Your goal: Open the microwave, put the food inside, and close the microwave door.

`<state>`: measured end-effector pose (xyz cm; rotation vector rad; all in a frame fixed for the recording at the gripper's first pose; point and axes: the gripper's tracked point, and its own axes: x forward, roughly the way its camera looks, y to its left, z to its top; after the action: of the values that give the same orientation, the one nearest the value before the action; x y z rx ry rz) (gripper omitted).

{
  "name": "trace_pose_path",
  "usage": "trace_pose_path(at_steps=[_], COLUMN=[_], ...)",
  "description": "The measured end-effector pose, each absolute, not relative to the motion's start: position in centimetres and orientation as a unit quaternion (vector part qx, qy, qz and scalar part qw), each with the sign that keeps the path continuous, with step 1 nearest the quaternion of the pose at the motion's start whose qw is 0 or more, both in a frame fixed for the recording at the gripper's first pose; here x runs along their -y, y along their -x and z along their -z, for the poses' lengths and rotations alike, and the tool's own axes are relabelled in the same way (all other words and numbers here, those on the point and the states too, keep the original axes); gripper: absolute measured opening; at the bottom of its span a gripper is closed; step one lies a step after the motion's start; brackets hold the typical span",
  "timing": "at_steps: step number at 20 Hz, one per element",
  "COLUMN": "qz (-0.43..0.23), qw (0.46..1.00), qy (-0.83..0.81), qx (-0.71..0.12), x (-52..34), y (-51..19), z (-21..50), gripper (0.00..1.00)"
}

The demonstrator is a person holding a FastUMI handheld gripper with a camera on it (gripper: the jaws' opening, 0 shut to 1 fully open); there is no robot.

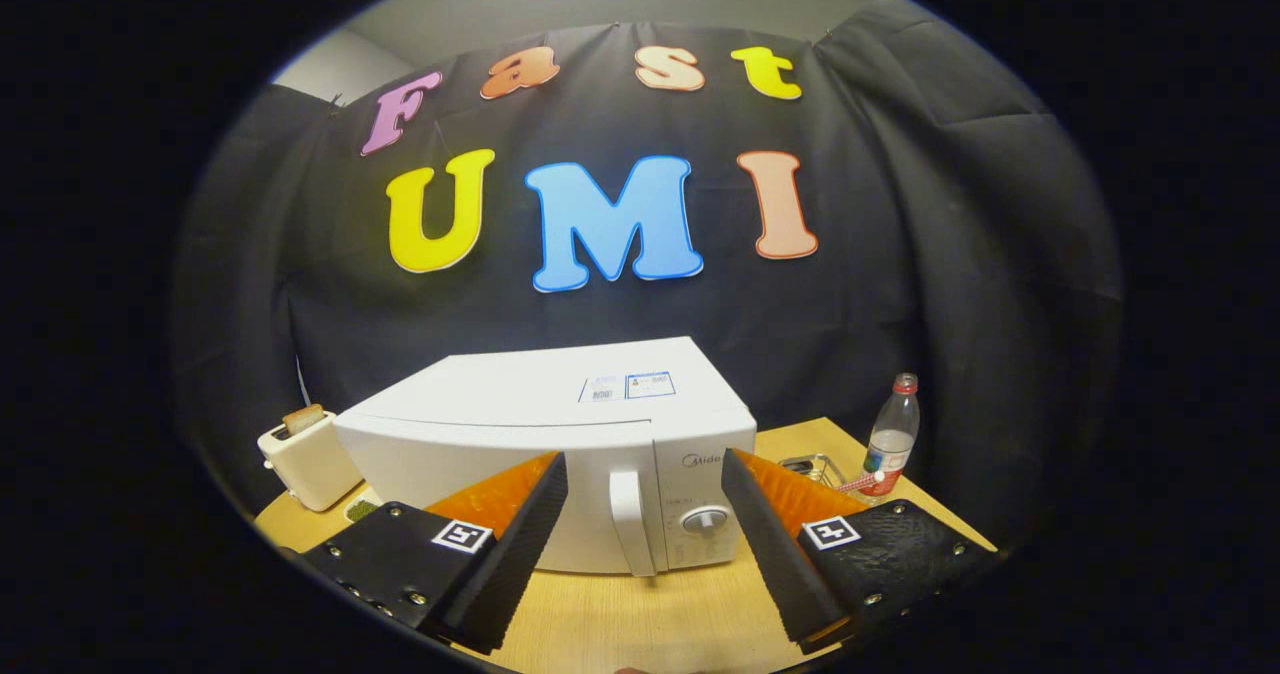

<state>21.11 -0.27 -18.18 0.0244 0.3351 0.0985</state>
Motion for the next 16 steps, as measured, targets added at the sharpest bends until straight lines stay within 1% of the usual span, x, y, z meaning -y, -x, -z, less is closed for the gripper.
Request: trace_pose_path(at_steps=[4, 6, 8, 9, 10, 11, 12, 13, 14, 16], qz=[-0.055, -0.066, -0.072, -0.066, -0.069, -0.07, -0.071, -0.076, -0.072, -0.08], qw=[0.977, 0.972, 0.967, 0.966, 0.965, 0.963, 0.962, 0.962, 0.963, 0.962], qy=[-0.011, -0.01, -0.009, -0.008, -0.009, -0.012, -0.011, -0.014, -0.006, -0.001], qx=[-0.205, -0.224, -0.242, -0.25, -0.255, -0.259, -0.262, -0.261, -0.259, -0.261], x=[0.2, -0.4, -0.6, -0.4, -0.4, -0.7, -0.7, -1.0, -0.9, -1.4], y=[-22.2, -22.8, -23.1, -23.3, -23.5, -23.5, -23.6, -23.8, -24.0, -24.4], z=[21.8, 23.6, 25.1, 25.7, 26.2, 26.5, 26.8, 26.9, 26.8, 27.0], gripper=[0.97, 0.94, 0.94, 0.81, 0.72, 0.69, 0.69, 0.64, 0.53, 0.52])
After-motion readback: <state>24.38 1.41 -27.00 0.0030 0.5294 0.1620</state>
